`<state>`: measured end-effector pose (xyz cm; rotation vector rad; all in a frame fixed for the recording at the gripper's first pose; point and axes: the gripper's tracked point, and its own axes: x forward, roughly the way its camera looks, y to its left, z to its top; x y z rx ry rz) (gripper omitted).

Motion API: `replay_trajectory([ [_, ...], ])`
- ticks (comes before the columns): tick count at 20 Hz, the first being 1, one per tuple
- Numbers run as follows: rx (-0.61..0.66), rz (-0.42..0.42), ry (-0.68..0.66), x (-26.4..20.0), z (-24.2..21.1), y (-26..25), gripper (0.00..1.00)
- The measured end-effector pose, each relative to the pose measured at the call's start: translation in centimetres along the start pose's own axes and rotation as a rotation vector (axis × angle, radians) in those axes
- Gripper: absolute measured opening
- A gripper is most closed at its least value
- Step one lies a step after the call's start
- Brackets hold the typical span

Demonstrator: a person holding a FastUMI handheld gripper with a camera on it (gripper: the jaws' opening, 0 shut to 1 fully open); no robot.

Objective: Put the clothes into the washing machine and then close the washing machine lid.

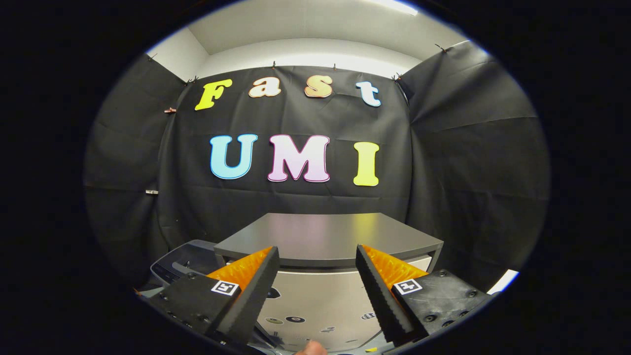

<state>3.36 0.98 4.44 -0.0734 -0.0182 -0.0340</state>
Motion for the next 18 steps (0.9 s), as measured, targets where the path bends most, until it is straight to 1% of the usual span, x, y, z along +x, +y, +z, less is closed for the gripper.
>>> replay_trajectory([
  [18,0.014,0.007,-0.008,0.06,-0.01,0.31,0.98],
])
